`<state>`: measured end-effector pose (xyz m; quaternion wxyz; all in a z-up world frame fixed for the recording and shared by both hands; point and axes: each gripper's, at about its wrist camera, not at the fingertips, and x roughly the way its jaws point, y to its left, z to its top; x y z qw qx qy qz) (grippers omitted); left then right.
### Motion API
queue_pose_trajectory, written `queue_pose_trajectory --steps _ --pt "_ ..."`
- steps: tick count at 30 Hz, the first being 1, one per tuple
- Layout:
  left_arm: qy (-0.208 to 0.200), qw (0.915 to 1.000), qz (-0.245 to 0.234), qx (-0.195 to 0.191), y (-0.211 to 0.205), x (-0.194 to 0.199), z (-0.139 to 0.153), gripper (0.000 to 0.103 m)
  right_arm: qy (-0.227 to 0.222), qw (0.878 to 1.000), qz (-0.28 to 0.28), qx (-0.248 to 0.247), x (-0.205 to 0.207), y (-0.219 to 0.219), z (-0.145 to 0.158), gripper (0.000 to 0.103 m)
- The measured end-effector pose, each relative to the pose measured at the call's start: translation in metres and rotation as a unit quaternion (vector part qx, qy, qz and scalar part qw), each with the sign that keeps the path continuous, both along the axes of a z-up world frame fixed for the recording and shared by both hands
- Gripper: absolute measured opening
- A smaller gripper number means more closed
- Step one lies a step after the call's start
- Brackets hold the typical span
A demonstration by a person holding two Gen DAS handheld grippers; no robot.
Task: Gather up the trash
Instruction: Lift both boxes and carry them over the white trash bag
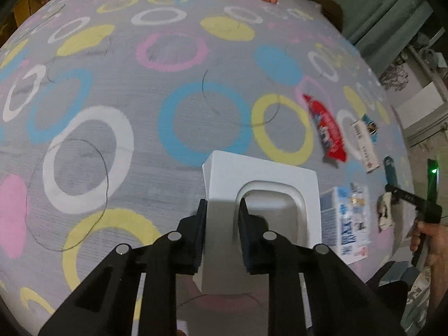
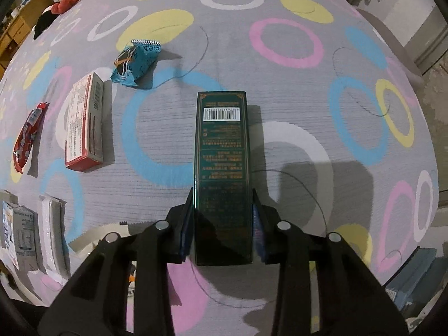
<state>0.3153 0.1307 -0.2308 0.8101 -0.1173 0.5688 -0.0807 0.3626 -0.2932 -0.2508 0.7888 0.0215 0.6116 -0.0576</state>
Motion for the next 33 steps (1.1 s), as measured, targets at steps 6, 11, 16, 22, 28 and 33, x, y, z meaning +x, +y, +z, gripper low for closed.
queue_pose_trajectory --steps 6,11,16,22,28,33 --pt "-0.011 0.9998 0.012 -0.009 0.005 0.001 0.007 0.022 -0.011 1.0 0.002 -0.009 -0.013 -0.007 0.02 0.035" --pt "-0.02 0.9997 0.009 -0.007 0.006 -0.004 0.014 0.022 -0.024 1.0 0.005 -0.007 -0.022 -0.004 0.031 0.035" --pt "-0.03 0.9994 0.015 -0.004 0.008 -0.009 0.023 0.022 -0.031 0.999 0.01 -0.002 -0.029 0.005 0.033 0.035" --pt "-0.037 0.999 0.022 0.01 0.001 -0.019 0.028 0.022 -0.038 0.999 0.021 0.003 -0.043 0.012 0.027 0.035" --pt "-0.046 0.9985 0.025 0.017 -0.009 -0.038 0.03 0.022 -0.046 0.998 0.028 0.008 -0.067 0.005 0.026 0.035" --pt "-0.053 0.9981 0.024 0.021 -0.018 -0.059 0.032 0.022 -0.056 0.998 0.032 0.015 -0.081 -0.023 0.026 0.035"
